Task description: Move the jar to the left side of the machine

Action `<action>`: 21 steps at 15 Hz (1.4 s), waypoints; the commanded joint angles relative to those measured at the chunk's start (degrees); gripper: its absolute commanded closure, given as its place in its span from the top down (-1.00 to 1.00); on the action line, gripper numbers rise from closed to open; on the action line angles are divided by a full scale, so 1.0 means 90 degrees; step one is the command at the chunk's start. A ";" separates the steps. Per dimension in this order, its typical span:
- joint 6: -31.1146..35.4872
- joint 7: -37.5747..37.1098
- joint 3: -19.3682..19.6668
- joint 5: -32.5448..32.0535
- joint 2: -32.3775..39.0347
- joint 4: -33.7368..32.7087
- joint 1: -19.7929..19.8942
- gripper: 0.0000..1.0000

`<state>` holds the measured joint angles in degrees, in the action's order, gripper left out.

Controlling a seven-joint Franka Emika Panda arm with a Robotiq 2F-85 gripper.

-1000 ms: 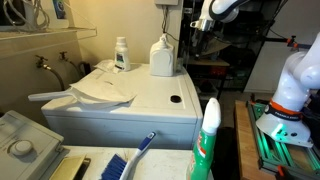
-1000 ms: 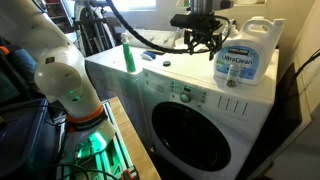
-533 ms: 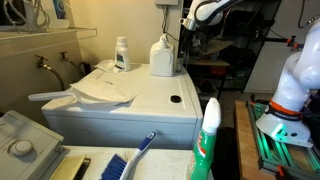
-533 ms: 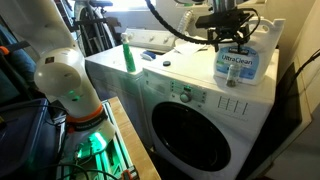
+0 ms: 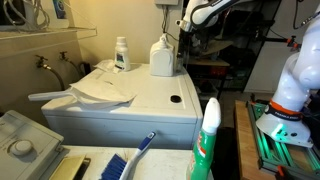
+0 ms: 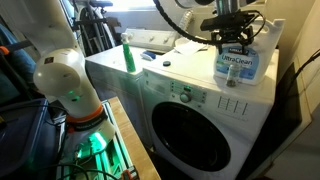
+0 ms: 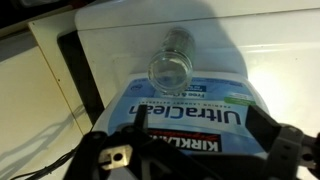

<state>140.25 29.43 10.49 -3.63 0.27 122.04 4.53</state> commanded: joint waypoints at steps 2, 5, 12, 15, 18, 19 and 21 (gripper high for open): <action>-0.0049 -0.0085 -0.0076 -0.0394 0.0235 -0.0072 0.0207 1.00; -0.0111 -0.0100 -0.0055 -0.0345 0.0388 -0.0155 0.0315 1.00; -0.0278 -0.0168 -0.0092 -0.0386 0.0849 -0.0384 0.0451 1.00; -0.0391 -0.0092 -0.0132 -0.0314 0.0963 -0.0458 0.0465 0.89; -0.0459 -0.0092 -0.0176 -0.0284 0.1048 -0.0510 0.0464 0.26; -0.0493 -0.0098 -0.0190 -0.0283 0.1071 -0.0531 0.0463 0.24; -0.0515 -0.0099 -0.0213 -0.0288 0.1086 -0.0543 0.0465 -0.11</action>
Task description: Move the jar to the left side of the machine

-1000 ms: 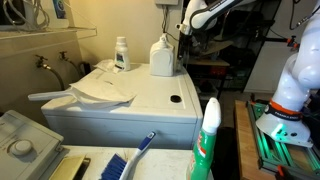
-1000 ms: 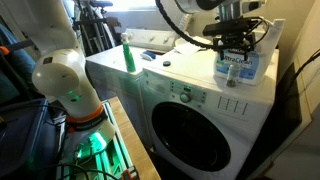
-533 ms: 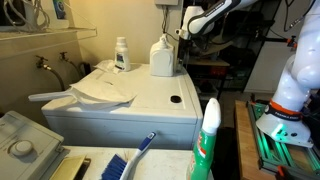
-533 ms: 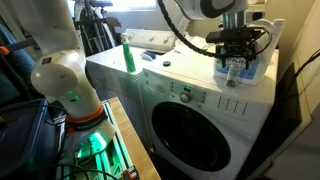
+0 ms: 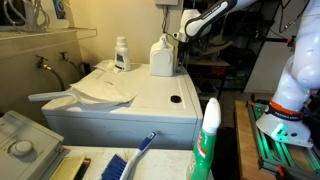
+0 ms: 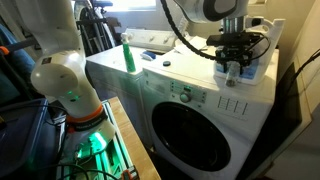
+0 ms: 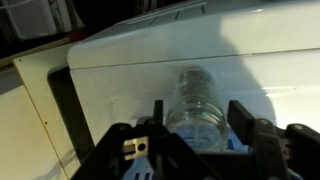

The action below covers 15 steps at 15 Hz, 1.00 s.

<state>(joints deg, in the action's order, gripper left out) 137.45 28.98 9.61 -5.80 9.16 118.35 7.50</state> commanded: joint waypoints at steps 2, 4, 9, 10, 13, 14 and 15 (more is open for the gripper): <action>-0.0227 -0.0064 -0.0129 -0.0073 0.0101 -0.0138 0.0132 -0.43; -0.0249 -0.0075 -0.0130 -0.0099 0.0098 -0.0161 0.0130 -0.44; -0.0397 0.0012 -0.0123 -0.0097 -0.0201 -0.0054 0.0151 -0.44; -0.0417 0.0084 -0.0104 -0.0109 -0.0449 0.0089 0.0174 -0.44; -0.0730 0.0398 -0.0090 -0.0101 -0.1039 0.0329 0.0203 -0.44; -0.0971 0.0623 -0.0113 -0.0059 -0.1265 0.0414 0.0179 -0.44; -0.1222 0.0800 -0.0119 -0.0069 -0.1457 0.0481 0.0135 -0.44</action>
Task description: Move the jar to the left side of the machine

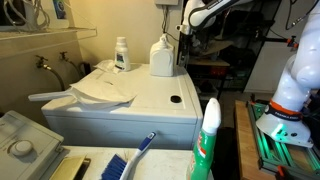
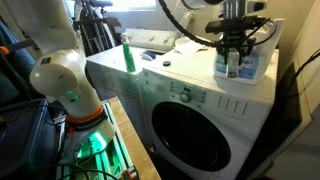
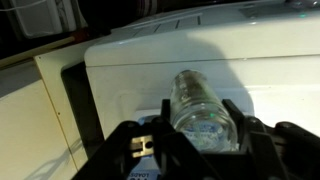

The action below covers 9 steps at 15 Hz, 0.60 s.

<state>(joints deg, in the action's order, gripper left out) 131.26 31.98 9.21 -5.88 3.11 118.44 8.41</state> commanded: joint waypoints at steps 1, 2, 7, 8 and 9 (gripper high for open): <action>-0.0812 0.0569 -0.0105 -0.0142 -0.0979 0.0562 -0.0040 -0.44; -0.1057 0.0653 -0.0140 -0.0188 -0.1151 0.0628 -0.0103 -0.44; -0.1568 0.0577 -0.0654 -0.0366 -0.1873 0.0976 -0.0655 -0.44; -0.1615 0.0617 -0.0778 -0.0349 -0.2002 0.1031 -0.0803 -0.44; -0.1659 0.0653 -0.0895 -0.0345 -0.2113 0.1081 -0.0943 -0.44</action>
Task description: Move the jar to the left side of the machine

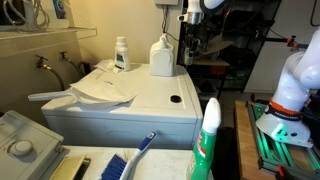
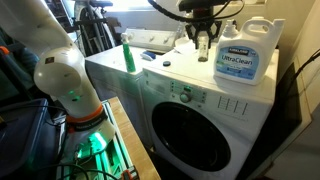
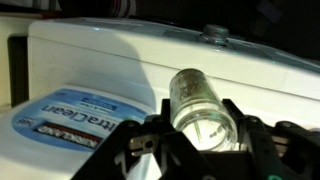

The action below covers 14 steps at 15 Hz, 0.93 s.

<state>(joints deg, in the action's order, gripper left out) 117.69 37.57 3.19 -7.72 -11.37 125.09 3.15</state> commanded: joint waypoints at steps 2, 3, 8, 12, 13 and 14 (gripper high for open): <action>-0.0286 0.0092 -0.0475 -0.0085 -0.0717 0.0377 -0.0681 -0.44; -0.0176 0.0085 -0.0599 -0.0013 -0.0798 0.0403 -0.0862 -0.44; -0.0076 -0.0432 -0.0955 0.0058 -0.0556 0.0087 -0.1332 -0.44; -0.0076 -0.0544 -0.0992 0.0058 -0.0510 0.0061 -0.1420 0.06; -0.0075 -0.0530 -0.0950 0.0059 -0.0511 0.0061 -0.1407 0.06; -0.0075 -0.0521 -0.0928 0.0060 -0.0511 0.0061 -0.1395 0.06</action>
<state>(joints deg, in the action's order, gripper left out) 117.12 33.02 -5.63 -7.02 -16.01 125.74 -8.88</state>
